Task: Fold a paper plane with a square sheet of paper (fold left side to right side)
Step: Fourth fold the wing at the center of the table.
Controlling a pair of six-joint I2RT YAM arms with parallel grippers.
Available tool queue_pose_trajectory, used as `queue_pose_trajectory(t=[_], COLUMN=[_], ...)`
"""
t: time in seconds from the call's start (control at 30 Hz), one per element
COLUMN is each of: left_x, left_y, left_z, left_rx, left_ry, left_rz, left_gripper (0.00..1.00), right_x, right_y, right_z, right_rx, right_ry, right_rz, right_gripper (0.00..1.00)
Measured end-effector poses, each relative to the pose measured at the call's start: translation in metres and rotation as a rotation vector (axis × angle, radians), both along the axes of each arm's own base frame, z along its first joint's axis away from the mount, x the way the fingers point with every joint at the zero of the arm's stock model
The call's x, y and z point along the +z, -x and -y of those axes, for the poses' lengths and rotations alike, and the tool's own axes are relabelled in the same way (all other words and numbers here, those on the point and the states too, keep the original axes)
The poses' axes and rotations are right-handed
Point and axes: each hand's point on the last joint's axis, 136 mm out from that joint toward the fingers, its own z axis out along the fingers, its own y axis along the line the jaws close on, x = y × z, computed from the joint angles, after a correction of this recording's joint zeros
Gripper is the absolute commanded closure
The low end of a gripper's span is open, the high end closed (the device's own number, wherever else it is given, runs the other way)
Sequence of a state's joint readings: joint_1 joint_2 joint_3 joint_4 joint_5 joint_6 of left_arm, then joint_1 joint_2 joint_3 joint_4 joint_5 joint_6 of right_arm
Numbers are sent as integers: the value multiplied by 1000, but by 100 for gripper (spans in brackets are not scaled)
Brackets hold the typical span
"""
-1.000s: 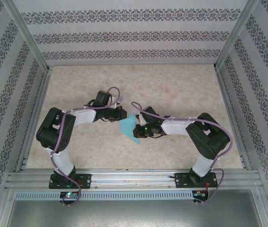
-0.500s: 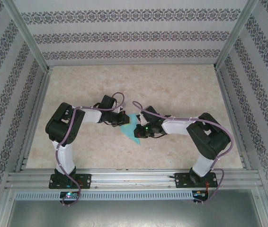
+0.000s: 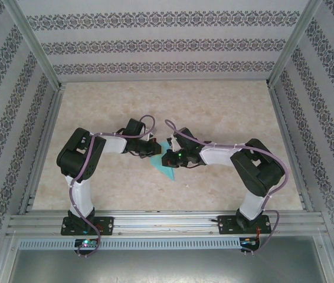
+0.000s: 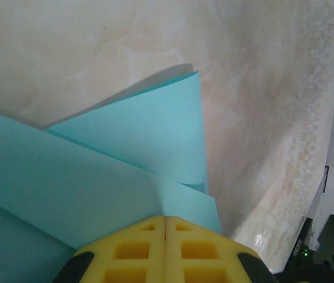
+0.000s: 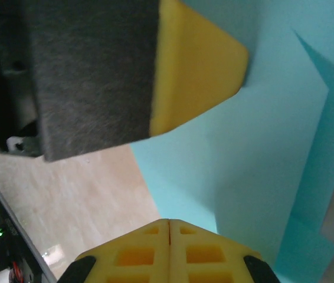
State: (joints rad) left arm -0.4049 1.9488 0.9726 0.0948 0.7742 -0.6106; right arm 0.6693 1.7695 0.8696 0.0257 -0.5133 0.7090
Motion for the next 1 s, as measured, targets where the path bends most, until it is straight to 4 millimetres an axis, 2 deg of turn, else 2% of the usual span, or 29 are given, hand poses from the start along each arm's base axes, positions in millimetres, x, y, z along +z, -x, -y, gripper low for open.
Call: queue_pose_trajectory(t=[0.2, 0.63, 1.0], left_x=[0, -2, -3], left_y=[0, -1, -1], left_z=[-1, -1, -2], left_rx=[3, 13, 16], left_ry=[-4, -35, -54], left_rz=[0, -12, -22], left_gripper=[100, 100, 100], right_x=[-9, -19, -19], right_y=[-7, -1, 16], right_z=[-2, 6, 15], right_rx=[-13, -20, -24], right_ry=[19, 60, 85], right_rz=[-2, -32, -42], right_gripper=[100, 100, 100])
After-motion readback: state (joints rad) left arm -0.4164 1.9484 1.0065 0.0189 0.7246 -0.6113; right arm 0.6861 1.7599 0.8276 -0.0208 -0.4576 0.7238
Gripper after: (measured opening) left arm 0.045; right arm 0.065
